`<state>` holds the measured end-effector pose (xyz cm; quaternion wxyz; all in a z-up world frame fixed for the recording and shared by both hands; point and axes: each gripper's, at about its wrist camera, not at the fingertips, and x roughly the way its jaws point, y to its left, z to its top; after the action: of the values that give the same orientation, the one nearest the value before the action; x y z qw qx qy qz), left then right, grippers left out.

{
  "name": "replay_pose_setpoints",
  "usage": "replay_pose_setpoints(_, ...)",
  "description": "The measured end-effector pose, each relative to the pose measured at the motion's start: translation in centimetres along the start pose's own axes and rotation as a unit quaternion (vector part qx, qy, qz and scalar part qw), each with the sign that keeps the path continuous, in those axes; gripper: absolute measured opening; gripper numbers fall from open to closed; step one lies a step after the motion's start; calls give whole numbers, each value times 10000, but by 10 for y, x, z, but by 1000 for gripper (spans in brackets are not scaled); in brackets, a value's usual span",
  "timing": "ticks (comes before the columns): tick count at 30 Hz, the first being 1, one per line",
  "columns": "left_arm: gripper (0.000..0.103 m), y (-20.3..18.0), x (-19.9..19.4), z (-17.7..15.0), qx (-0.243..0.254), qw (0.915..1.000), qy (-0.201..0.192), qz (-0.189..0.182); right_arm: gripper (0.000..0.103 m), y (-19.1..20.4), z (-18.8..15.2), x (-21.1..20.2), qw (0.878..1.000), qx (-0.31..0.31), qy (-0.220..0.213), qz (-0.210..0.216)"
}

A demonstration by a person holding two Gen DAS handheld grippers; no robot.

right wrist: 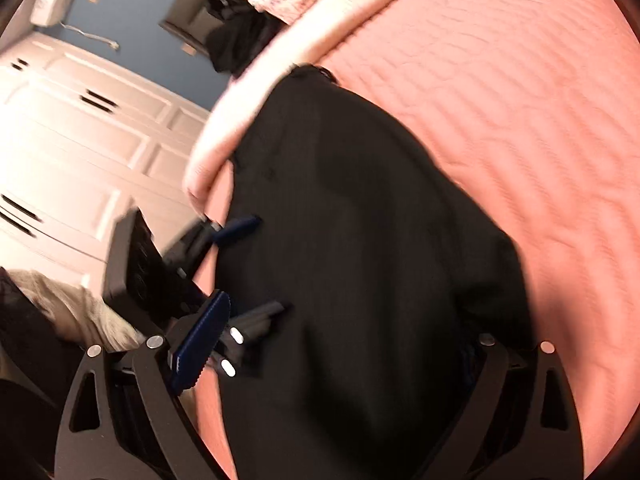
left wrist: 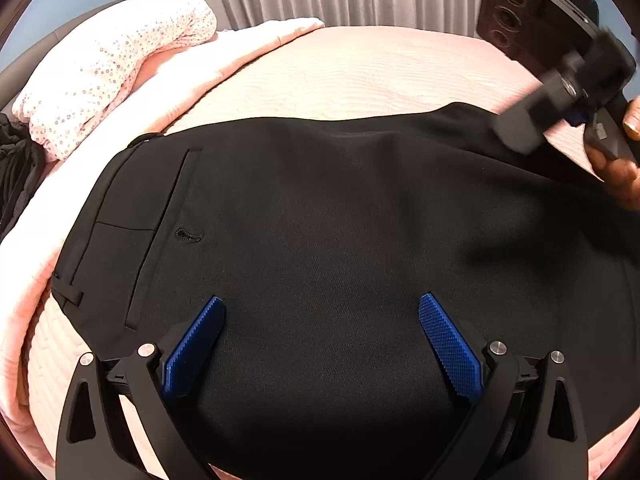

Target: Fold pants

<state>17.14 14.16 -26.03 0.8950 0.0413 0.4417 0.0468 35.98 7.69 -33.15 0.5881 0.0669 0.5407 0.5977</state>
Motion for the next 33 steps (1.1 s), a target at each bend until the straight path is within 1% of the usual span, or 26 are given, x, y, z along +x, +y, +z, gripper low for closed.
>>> replay_pose_setpoints(2, 98, 0, 0, 0, -10, 10000, 1, -13, 90, -9, 9, -12, 9983, 206, -542, -4)
replay_pose_setpoints(3, 98, 0, 0, 0, -18, 10000, -2, -23, 81, -23, 13, -30, 9944, 480, -911, 250)
replay_pose_setpoints(4, 98, 0, 0, 0, -24, 10000, -2, -27, 70, -37, 13, -40, 9907, 756, -1009, 514)
replay_pose_setpoints(5, 98, 1, 0, 0, -27, 10000, -8, -39, 49, -51, 9, -48, 9898, 942, -989, 413)
replay_pose_setpoints(6, 98, 1, 1, -1, -25, 10000, -7, -63, 40, -56, 6, -51, 9909, 951, -924, 227)
replay_pose_setpoints(8, 98, 1, 1, -1, -5, 10000, -3, -44, 40, -62, -4, -64, 9893, 1029, -997, -276)
replay_pose_setpoints(9, 98, 1, 1, -2, -4, 10000, -8, -37, 43, -67, -12, -88, 9798, 1183, -1449, -705)
replay_pose_setpoints(10, 98, 2, 1, -3, -5, 10000, -8, -40, 46, -69, -21, -115, 9633, 1393, -1960, -1195)
replay_pose_setpoints(11, 98, 2, 1, -3, -1, 10000, -13, -38, 46, -68, -27, -130, 9527, 1514, -2223, -1418)
replay_pose_setpoints(12, 98, 2, 1, -3, 4, 10000, -15, -31, 46, -55, -34, -143, 9471, 1463, -2336, -1645)
replay_pose_setpoints(14, 98, 2, 1, -4, 8, 10000, -20, -21, 46, -21, -36, -137, 9570, 954, -2165, -1677)
replay_pose_setpoints(16, 98, 1, 1, -4, 12, 10000, -18, -13, 46, 22, -33, -99, 9756, 229, -1677, -1397)
replay_pose_setpoints(18, 98, -1, 1, -4, 21, 10000, -6, 9, 45, 39, -29, -51, 9844, -125, -1174, -1303)
replay_pose_setpoints(19, 98, -1, 1, -3, 21, 10000, 2, 13, 45, 35, -25, -31, 9842, -140, -949, -1487)
replay_pose_setpoints(20, 98, -1, 0, -2, 11, 10000, 18, 8, 44, 19, -19, -16, 9784, -26, -667, -1959)
replay_pose_setpoints(21, 98, 0, -2, 1, -18, 10000, 50, -9, 38, 5, -16, -19, 9777, 137, -725, -1965)
replay_pose_setpoints(22, 98, 2, -4, 3, -61, 9999, 81, 22, 17, -10, -15, -34, 9786, 505, -1000, -1725)
replay_pose_setpoints(23, 98, 6, -6, 4, -104, 9998, 109, 86, 13, -21, -15, -59, 9701, 941, -1435, -1717)
replay_pose_setpoints(25, 98, 19, -7, 5, -163, 9996, 145, 164, 20, -6, -20, -91, 9448, 982, -2008, -2397)
replay_pose_setpoints(26, 98, 25, -7, 5, -197, 9995, 156, 201, 20, 3, -22, -94, 9485, 874, -2060, -2240)
replay_pose_setpoints(27, 98, 29, -7, 5, -250, 9993, 168, 223, 20, 19, -22, -87, 9608, 659, -1942, -1866)
replay_pose_setpoints(29, 98, 31, -4, 5, -287, 9992, 163, 221, 20, 40, -18, -50, 9755, 129, -1428, -1668)
replay_pose_setpoints(30, 98, 29, -4, 4, -259, 9992, 117, 291, 17, 40, -16, -34, 9780, 43, -1199, -1709)
replay_pose_setpoints(31, 98, 28, -3, 3, -228, 9991, 84, 357, 18, 29, -11, -19, 9751, 80, -926, -2012)
replay_pose_setpoints(32, 98, 27, -3, 2, -212, 9990, 65, 389, 17, 16, -6, -16, 9680, 250, -854, -2347)
replay_pose_setpoints(33, 98, 29, -3, 1, -218, 9991, 64, 370, 9, -8, -2, -29, 9710, 731, -1104, -1989)
